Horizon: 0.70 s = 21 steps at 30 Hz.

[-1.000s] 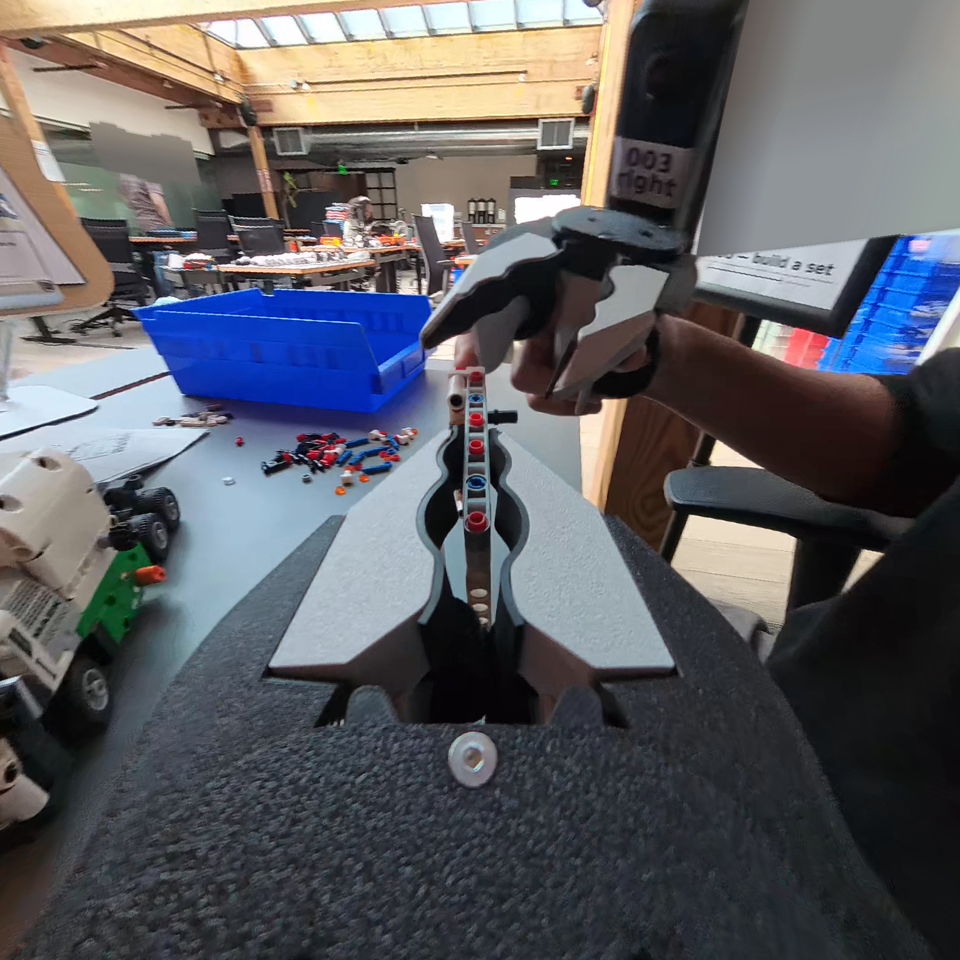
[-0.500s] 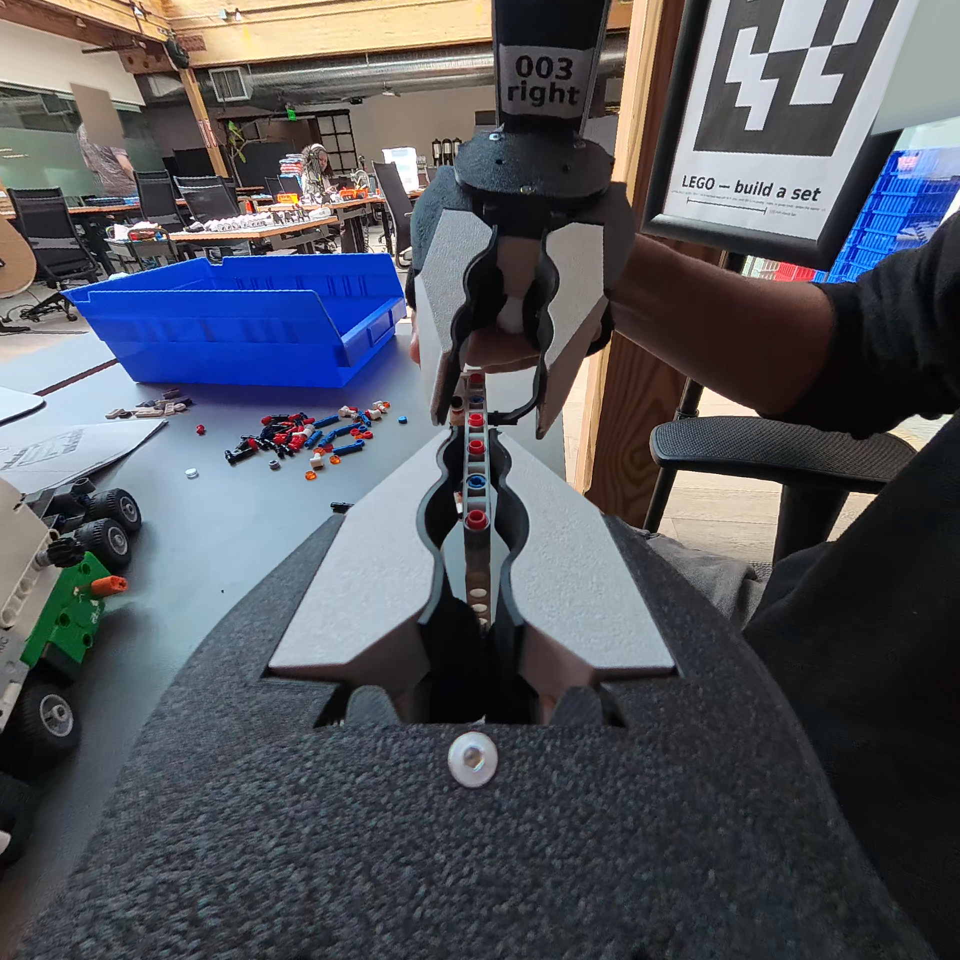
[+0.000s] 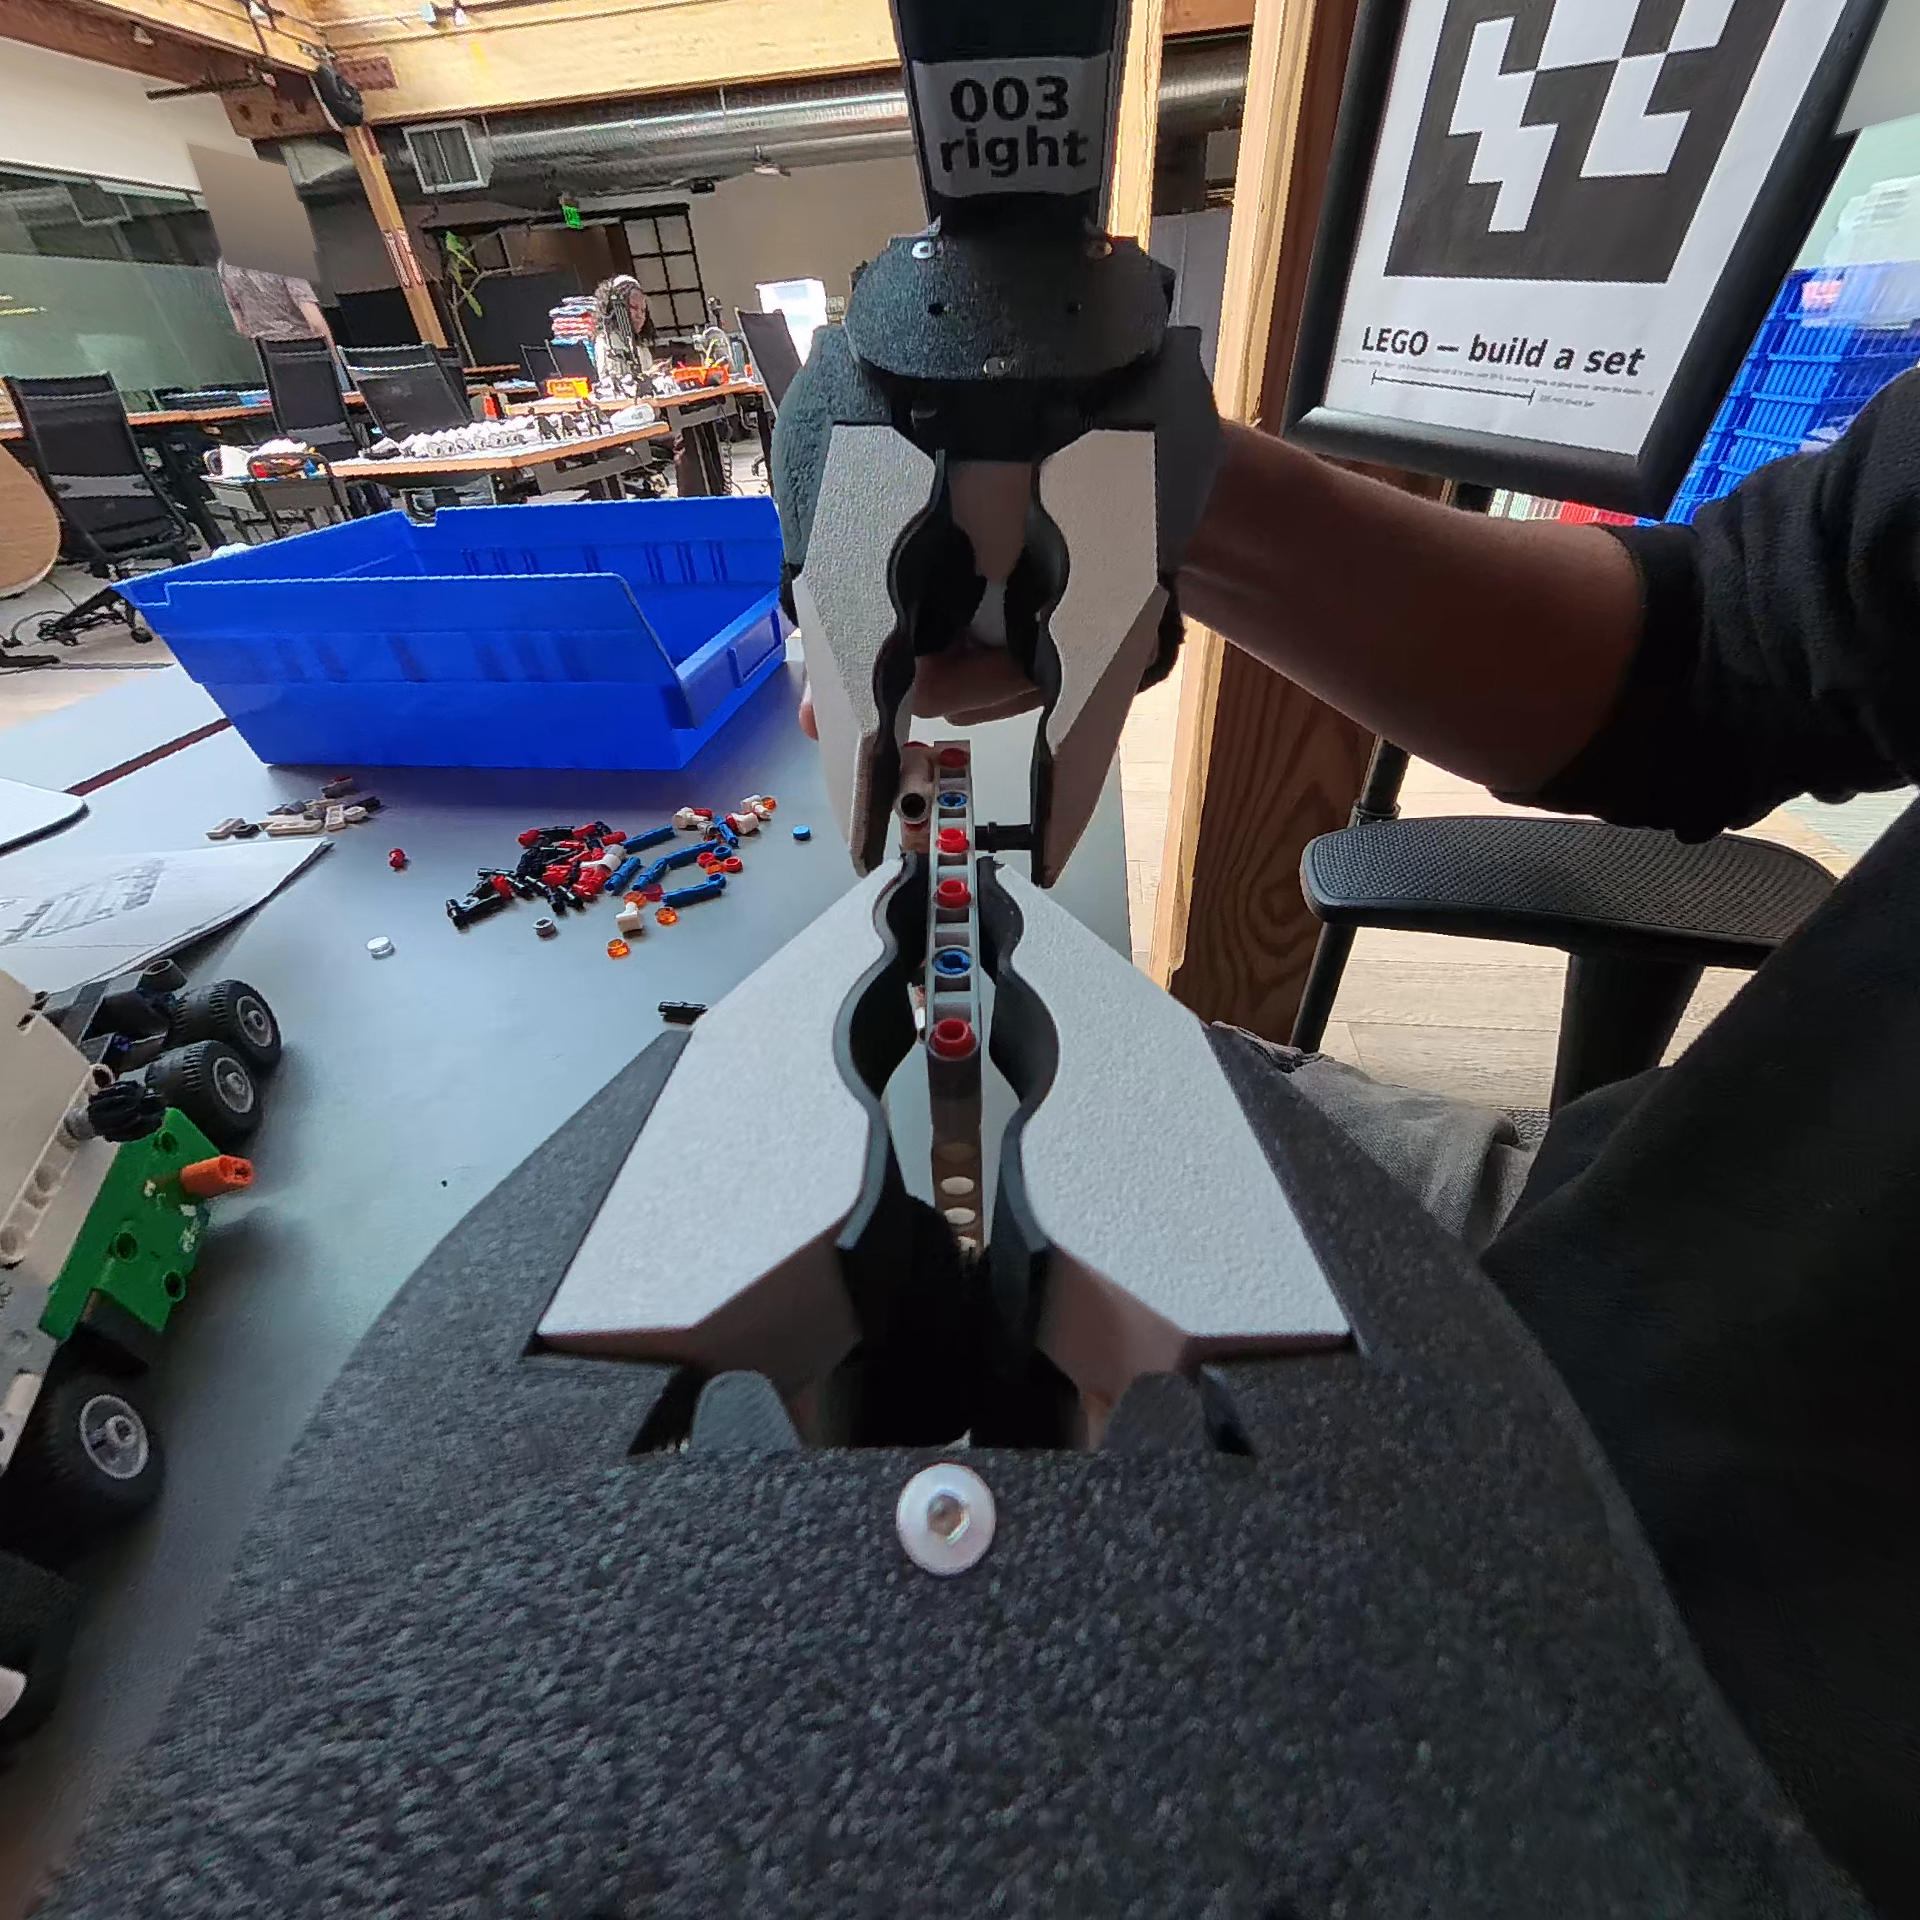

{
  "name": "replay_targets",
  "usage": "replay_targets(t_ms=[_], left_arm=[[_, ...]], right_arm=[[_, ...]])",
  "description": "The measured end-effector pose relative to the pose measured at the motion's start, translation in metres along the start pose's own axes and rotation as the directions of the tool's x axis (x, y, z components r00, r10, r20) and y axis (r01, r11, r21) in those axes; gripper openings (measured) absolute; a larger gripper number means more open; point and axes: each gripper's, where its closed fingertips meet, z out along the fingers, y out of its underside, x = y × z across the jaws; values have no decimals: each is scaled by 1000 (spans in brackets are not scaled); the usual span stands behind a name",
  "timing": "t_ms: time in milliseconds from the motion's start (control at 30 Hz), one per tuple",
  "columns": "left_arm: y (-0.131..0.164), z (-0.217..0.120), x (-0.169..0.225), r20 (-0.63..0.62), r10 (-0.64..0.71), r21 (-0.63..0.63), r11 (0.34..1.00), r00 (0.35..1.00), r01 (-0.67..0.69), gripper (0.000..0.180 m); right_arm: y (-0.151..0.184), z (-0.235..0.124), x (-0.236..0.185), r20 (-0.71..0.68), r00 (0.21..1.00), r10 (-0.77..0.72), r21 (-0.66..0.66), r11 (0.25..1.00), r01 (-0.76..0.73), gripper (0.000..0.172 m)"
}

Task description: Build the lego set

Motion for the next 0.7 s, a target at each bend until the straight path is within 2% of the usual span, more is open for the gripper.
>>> replay_targets(t_ms=[200, 333, 367, 433, 467, 567, 700], left_arm=[[1, 0, 1, 3, 8, -3, 1000, 1000, -8, 6], [-2, -1, -1, 2, -9, 14, 1000, 1000, 9, 6], [-4, -2, -2, -1, -18, 28, 999, 1000, 18, 6], [-8, -6, -4, -10, -55, 63, 996, 998, 55, 6], [-11, -8, -6, -18, -76, 78, 994, 997, 77, 6], [-14, -10, -5, -47, -112, 105, 988, 993, 116, 6], [-21, -13, -6, -79, -172, 144, 973, 982, 182, 13]], right_arm=[[2, 0, 0, 8, 999, -48, -25, 999, 48, 23], [-1, 1, 2, 19, 999, 48, 17, 999, -48, 26], [-2, 0, 4, 8, 998, 62, 43, 997, -62, 29], [3, -2, 11, -36, 995, 98, 82, 992, -95, 47], [5, -3, 10, -16, 990, 137, 108, 985, -134, 49], [3, -3, 7, 26, 979, 202, 222, 954, -203, 20], [-2, -6, 4, 76, 971, 227, 337, 911, -239, 16]])
